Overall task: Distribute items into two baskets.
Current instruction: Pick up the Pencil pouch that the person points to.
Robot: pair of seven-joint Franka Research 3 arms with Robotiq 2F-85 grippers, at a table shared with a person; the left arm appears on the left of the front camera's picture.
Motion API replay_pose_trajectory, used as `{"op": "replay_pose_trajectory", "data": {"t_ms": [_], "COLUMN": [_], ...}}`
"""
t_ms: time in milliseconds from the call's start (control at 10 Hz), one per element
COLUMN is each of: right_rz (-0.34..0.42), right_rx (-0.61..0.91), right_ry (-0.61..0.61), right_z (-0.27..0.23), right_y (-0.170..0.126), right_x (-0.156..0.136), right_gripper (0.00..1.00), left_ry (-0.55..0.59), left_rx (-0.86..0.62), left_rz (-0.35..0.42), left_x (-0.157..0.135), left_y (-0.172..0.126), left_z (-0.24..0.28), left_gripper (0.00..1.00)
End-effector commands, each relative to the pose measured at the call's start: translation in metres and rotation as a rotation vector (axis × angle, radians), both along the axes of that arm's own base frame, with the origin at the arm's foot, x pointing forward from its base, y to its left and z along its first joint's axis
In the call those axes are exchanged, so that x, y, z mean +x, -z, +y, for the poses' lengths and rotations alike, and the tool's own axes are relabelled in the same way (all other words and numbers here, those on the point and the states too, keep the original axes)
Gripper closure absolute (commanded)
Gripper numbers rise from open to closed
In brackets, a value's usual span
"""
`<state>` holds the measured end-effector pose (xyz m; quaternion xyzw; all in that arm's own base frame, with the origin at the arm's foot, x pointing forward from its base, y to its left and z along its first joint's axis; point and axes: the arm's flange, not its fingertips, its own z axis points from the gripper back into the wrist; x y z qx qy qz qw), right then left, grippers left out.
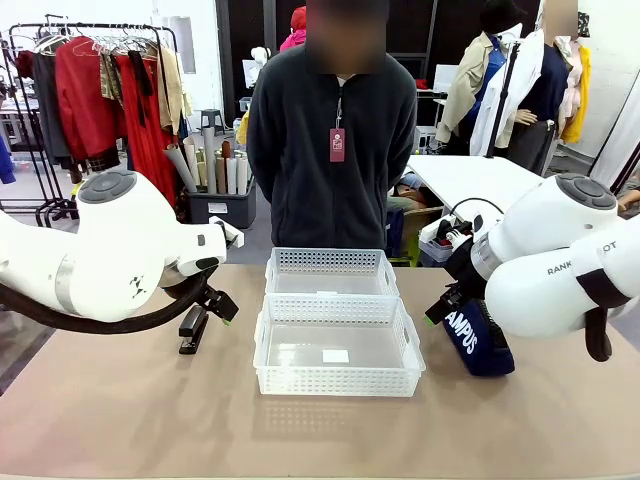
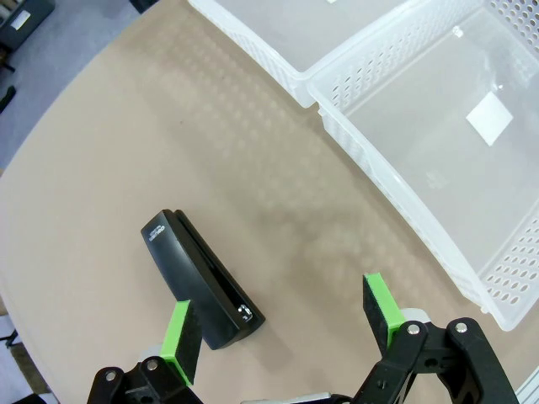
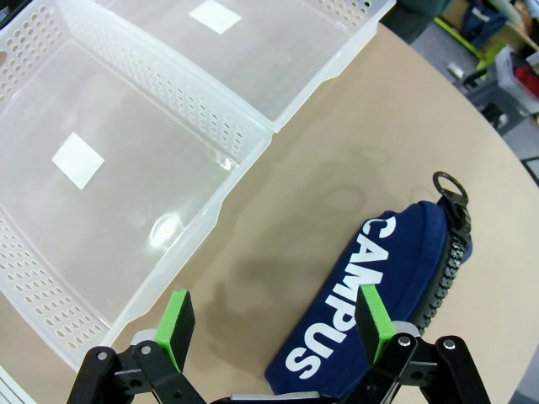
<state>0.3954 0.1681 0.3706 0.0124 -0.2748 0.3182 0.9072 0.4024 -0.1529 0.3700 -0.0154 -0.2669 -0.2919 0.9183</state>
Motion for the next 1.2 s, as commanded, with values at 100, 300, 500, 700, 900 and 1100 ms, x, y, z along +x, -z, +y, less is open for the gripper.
{"op": "replay_pose_trajectory", "data": {"t_ms": [100,300,500,700,900,1100], "right_rz": [0.087,0.141,0.224,0.318,0.445,0.482], "right_rx": [0.048,0.062,0.104,0.160,0.241,0.302], "right_ry": [0.056,0.098,0.134,0.159,0.196,0.231], "right_z": [0.005,0.016,0.027,0.037,0.036,0.033], "right_y": [-0.015,-0.038,-0.061,-0.077,-0.084,-0.086], "right_x": [0.003,0.011,0.022,0.030,0.042,0.052], "right_gripper": [0.00,0.00,0.00,0.00,0.00,0.00], "left_ry": [0.032,0.037,0.085,0.193,0.259,0.280], "left_rx": [-0.035,-0.071,-0.141,-0.225,-0.272,-0.288], "left_rz": [0.035,0.056,0.040,0.033,-0.003,-0.014], "left_x": [-0.017,-0.029,-0.044,-0.057,-0.068,-0.071], "left_y": [-0.008,-0.017,-0.028,-0.034,-0.039,-0.039], "left_z": [-0.003,0.001,0.018,0.039,0.058,0.067], "left_gripper": [0.00,0.00,0.00,0.00,0.00,0.00]}}
